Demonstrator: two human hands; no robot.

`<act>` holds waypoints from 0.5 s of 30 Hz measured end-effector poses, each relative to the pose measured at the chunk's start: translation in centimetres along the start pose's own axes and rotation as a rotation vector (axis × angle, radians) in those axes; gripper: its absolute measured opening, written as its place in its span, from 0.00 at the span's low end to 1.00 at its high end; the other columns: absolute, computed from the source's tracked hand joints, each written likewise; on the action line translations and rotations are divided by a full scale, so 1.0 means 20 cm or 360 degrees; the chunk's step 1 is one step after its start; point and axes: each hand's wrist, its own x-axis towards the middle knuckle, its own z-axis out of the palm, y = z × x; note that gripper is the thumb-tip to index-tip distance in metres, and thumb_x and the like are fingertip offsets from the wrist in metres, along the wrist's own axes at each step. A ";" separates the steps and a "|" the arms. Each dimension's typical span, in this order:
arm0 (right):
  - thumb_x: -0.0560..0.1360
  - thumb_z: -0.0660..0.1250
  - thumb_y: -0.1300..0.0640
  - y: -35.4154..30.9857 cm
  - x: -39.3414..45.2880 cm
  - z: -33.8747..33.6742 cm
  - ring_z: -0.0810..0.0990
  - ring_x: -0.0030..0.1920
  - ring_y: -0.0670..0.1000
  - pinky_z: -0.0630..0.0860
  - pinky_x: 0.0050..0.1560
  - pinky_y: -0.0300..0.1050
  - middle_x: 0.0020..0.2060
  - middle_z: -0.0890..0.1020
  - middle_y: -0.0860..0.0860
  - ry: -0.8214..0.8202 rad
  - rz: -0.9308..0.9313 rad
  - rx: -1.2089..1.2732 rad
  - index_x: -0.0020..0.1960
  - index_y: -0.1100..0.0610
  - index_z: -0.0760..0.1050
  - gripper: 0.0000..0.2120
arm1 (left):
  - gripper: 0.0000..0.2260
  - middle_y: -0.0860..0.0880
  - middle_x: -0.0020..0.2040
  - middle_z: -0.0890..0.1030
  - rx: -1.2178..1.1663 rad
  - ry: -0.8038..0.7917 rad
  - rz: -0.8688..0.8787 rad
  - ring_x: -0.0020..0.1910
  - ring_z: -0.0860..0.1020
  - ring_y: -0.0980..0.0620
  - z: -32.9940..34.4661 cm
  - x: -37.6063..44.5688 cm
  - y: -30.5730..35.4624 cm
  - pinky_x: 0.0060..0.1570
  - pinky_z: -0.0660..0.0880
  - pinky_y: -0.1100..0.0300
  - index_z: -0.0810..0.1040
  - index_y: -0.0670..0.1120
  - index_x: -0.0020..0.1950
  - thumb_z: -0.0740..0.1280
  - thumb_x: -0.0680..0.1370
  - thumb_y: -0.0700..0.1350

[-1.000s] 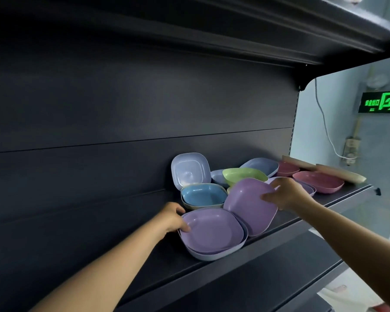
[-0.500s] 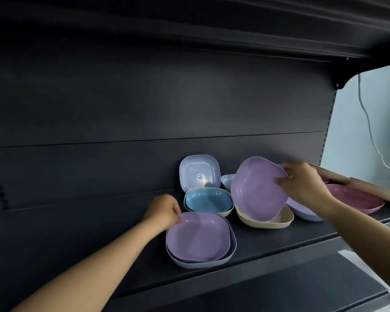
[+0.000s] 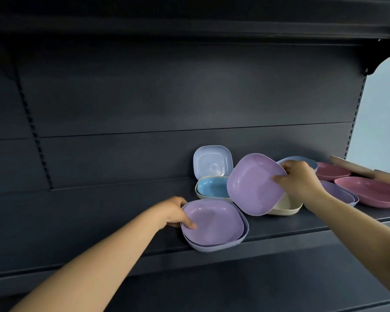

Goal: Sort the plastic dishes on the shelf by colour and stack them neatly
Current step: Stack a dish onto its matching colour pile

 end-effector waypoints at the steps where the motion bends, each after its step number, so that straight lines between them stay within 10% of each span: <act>1: 0.73 0.65 0.62 0.00 0.00 0.00 0.75 0.43 0.56 0.66 0.35 0.43 0.40 0.80 0.53 0.0004 0.0000 0.0007 0.47 0.57 0.78 0.05 | 0.20 0.47 0.48 0.78 -0.0119 0.0009 -0.0003 0.46 0.77 0.49 0.00 0.00 0.00 0.52 0.78 0.54 0.75 0.46 0.54 0.76 0.66 0.36; 8: 0.72 0.67 0.62 -0.02 -0.04 -0.04 0.75 0.39 0.58 0.66 0.32 0.43 0.37 0.80 0.56 0.0047 0.0007 0.0115 0.43 0.61 0.78 0.02 | 0.20 0.50 0.53 0.74 -0.0060 0.0521 0.0034 0.49 0.74 0.51 0.03 -0.01 0.02 0.45 0.71 0.61 0.76 0.46 0.58 0.75 0.68 0.37; 15: 0.74 0.66 0.62 -0.05 -0.24 0.14 0.73 0.35 0.55 0.71 0.36 0.46 0.32 0.76 0.52 0.0203 0.0170 0.0691 0.38 0.58 0.72 0.07 | 0.06 0.51 0.39 0.78 -0.0072 0.0999 0.0063 0.40 0.77 0.51 -0.03 -0.02 -0.12 0.30 0.68 0.65 0.75 0.47 0.40 0.69 0.72 0.37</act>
